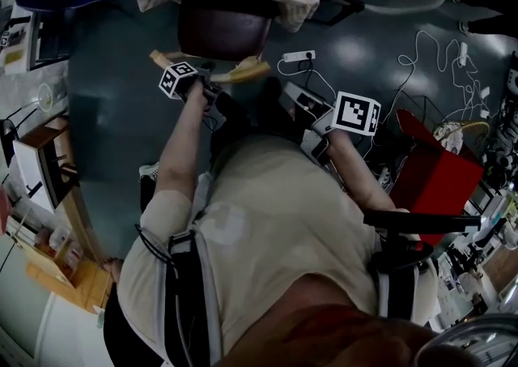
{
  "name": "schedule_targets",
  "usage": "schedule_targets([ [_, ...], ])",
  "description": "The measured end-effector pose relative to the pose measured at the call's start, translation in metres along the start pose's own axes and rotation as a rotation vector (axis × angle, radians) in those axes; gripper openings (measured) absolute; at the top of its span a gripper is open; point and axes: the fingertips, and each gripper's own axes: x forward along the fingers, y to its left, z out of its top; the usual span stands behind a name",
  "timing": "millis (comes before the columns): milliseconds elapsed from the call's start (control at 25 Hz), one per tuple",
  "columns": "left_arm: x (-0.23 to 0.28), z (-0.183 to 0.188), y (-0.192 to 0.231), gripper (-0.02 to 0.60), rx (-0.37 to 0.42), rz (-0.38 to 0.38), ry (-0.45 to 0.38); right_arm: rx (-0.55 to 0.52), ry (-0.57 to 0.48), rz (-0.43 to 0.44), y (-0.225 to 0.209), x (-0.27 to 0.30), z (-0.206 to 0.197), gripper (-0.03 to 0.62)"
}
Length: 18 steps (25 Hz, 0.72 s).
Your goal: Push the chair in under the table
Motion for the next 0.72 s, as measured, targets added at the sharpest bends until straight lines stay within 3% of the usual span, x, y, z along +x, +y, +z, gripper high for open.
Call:
schedule_targets([
  [360,-0.002,0.012,-0.002,0.187,-0.093,-0.016,-0.074,0.008,0.015,-0.026,-0.005,-0.003,-0.007,0.012],
  [720,0.000,0.019,-0.003,0.187,-0.126,-0.023,-0.090,0.007,0.005,-0.003,-0.005,0.000,-0.005,0.012],
])
